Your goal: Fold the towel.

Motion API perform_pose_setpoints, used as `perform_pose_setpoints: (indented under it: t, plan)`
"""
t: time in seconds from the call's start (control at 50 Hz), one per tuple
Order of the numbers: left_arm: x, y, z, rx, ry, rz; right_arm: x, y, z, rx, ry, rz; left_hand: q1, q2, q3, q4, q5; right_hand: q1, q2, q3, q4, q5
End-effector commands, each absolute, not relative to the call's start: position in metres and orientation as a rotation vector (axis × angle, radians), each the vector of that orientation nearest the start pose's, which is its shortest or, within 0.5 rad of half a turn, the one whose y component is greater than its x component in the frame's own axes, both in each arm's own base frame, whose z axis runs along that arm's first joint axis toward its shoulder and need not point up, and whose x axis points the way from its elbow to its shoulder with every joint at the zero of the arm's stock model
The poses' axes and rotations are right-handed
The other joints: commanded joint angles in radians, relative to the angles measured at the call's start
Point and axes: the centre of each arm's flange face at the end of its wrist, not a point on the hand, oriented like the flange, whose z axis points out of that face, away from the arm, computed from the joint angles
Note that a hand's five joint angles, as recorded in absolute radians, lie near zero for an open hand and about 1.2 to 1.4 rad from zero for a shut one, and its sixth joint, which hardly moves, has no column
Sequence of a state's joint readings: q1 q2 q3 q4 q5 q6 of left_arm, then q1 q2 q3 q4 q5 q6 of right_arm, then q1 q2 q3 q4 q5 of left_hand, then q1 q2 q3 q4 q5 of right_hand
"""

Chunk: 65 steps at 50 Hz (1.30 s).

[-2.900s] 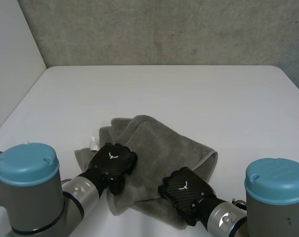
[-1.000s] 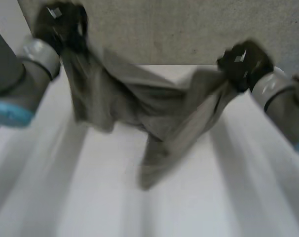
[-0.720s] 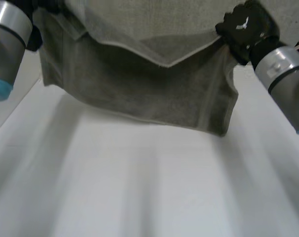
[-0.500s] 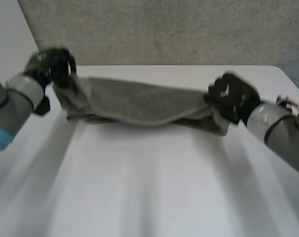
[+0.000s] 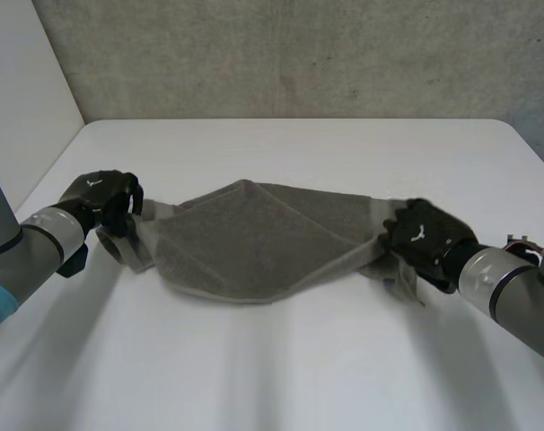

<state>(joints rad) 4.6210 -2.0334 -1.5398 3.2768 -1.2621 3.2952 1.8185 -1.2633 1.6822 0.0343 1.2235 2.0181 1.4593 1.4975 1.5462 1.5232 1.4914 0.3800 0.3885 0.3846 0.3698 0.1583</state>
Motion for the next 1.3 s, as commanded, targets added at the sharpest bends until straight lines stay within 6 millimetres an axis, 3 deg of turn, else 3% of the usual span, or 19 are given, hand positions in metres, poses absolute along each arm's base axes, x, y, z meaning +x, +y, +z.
perform_pose_setpoints:
  t: [0.02,0.16,0.38,0.6,0.68,0.78,0.9,1.12,1.3]
  plan:
    - [-0.195,-0.343,0.178,0.641,2.613,-2.016,0.232,-0.257,0.199,-1.465,2.135,-1.764,-0.063,-0.101,-0.150,-0.127,-0.270,-0.051,-0.060,-0.056,-0.041,-0.004]
    - [-0.198,-0.341,0.180,0.640,2.621,-2.027,0.228,-0.250,0.194,-1.070,2.246,-1.648,-0.063,-0.101,-0.150,-0.127,-0.270,-0.034,-0.042,-0.038,-0.024,0.013]
    - [-0.199,-0.341,0.179,0.629,2.634,-2.026,0.225,-0.246,0.194,-0.774,2.272,-1.659,-0.063,-0.101,-0.150,-0.127,-0.270,-0.031,-0.039,-0.035,-0.021,0.016]
    - [-0.201,-0.338,0.176,0.638,2.648,-2.016,0.233,-0.240,0.181,-0.724,2.278,-1.763,-0.063,-0.101,-0.150,-0.127,-0.270,-0.025,-0.033,-0.030,-0.015,0.022]
    - [-0.202,-0.337,0.174,0.640,2.655,-2.009,0.237,-0.236,0.186,-0.709,2.232,-1.852,-0.063,-0.101,-0.150,-0.127,-0.270,0.250,0.242,0.246,0.261,0.298]
    - [-0.202,-0.337,0.173,0.636,2.663,-2.006,0.242,-0.233,0.194,-0.719,2.192,-1.884,-0.063,-0.101,-0.150,-0.127,-0.270,0.225,0.216,0.220,0.235,0.272]
    - [-0.202,-0.337,0.173,0.616,2.678,-2.012,0.243,-0.233,0.183,-0.725,2.205,-1.866,-0.063,-0.101,-0.150,-0.127,-0.270,0.313,0.304,0.308,0.323,0.360]
    - [-0.205,-0.334,0.172,0.625,2.691,-2.005,0.247,-0.237,0.164,-0.748,2.246,-1.803,-0.063,-0.101,-0.150,-0.127,-0.270,0.037,0.029,0.032,0.047,0.084]
    - [-0.205,-0.335,0.172,0.624,2.689,-2.006,0.247,-0.235,0.161,-0.748,2.260,-1.790,-0.063,-0.101,-0.150,-0.127,-0.270,0.007,-0.001,0.003,0.018,0.055]
